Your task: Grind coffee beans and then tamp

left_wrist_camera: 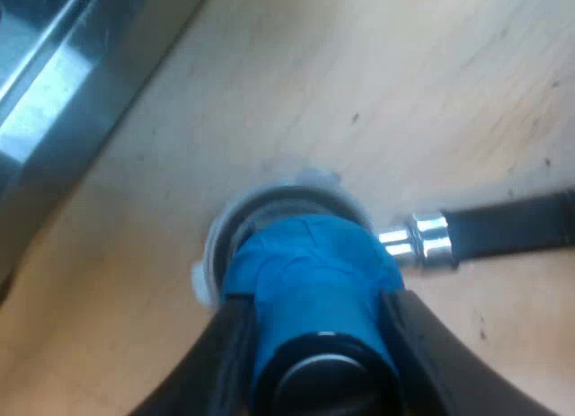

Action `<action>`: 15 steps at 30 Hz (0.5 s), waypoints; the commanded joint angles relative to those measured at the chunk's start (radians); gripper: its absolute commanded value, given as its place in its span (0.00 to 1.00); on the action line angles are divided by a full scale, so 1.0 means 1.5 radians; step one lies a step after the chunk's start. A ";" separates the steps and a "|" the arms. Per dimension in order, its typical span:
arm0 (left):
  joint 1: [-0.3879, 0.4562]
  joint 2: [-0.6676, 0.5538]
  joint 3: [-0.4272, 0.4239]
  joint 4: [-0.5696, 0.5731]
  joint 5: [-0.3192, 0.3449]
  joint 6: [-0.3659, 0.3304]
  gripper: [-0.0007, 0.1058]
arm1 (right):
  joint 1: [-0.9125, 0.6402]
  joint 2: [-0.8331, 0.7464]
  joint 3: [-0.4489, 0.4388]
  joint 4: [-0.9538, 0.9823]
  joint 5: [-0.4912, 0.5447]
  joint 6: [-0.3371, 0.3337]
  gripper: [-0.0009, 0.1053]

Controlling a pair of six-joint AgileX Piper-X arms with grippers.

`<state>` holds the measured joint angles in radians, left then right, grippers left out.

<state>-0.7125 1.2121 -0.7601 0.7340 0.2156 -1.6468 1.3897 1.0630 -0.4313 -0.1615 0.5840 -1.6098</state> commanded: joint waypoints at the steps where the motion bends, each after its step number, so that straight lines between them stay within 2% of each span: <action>1: 0.001 -0.024 -0.005 0.021 -0.015 -0.001 0.01 | -0.001 -0.004 -0.017 -0.005 -0.016 -0.023 0.64; 4: 0.018 -0.048 -0.005 0.037 -0.017 -0.001 0.01 | -0.001 -0.004 -0.032 -0.005 -0.031 -0.034 0.64; 8: 0.069 -0.058 0.001 0.053 -0.017 0.005 0.01 | -0.001 -0.004 -0.051 0.013 -0.046 -0.036 0.64; 15: 0.161 -0.058 0.047 0.050 -0.015 0.007 0.01 | -0.008 -0.004 -0.056 0.034 -0.068 -0.036 0.64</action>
<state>-0.4808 1.1316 -0.6965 0.8107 0.1952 -1.6390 1.3863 1.0630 -0.5072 -0.1189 0.4898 -1.6521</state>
